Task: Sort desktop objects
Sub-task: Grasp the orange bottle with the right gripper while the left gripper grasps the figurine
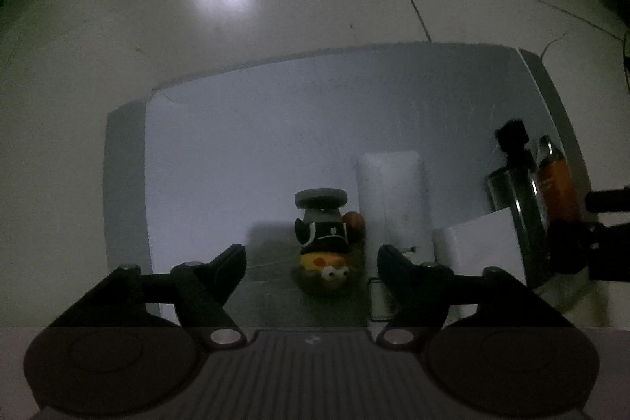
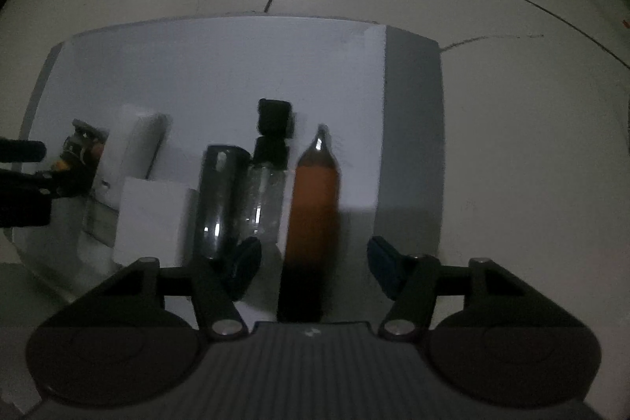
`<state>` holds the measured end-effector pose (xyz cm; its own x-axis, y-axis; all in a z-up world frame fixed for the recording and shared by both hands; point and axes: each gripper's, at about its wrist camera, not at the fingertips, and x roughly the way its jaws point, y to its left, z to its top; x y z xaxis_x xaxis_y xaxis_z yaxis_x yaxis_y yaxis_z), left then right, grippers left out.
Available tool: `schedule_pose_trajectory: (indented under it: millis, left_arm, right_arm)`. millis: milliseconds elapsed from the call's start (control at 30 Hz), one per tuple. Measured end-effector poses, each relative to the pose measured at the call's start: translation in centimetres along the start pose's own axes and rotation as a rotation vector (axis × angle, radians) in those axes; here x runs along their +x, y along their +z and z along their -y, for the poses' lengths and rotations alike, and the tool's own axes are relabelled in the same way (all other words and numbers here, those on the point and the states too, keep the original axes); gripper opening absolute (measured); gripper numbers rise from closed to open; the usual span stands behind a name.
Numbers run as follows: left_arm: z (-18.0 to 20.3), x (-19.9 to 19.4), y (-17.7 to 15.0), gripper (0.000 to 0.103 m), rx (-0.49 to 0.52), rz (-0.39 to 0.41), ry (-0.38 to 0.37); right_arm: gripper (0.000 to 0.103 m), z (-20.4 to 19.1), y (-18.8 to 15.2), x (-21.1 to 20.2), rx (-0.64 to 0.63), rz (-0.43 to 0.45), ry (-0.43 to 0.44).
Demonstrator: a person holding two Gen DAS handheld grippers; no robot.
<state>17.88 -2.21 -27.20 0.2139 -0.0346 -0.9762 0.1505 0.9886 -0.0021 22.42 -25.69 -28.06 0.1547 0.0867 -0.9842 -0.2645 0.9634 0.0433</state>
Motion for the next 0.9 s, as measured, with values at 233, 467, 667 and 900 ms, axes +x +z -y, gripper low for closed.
schedule_pose_trajectory:
  millis: [233, 467, 667, 900]
  left_arm:
    - [0.4, 0.2, 0.2, 0.036, 0.000, 0.000, -0.030]
    - [0.7, -0.3, -0.6, 0.025, -0.003, -0.006, -0.028]
    - [-0.9, -0.3, -1.6, 0.025, -0.008, -0.050, -0.018]
    - [-1.0, 0.1, -1.9, 0.061, -0.007, -0.062, 0.055]
  right_arm:
    - [0.028, 0.1, 0.1, 0.4, 0.007, -0.025, 0.025]
    - [0.028, 1.6, -0.1, -0.7, 0.046, -0.043, 0.012]
    - [0.028, 1.8, -0.1, -0.7, 0.039, -0.055, -0.011]
    - [0.030, 1.6, 0.0, -1.2, 0.002, -0.052, -0.010]
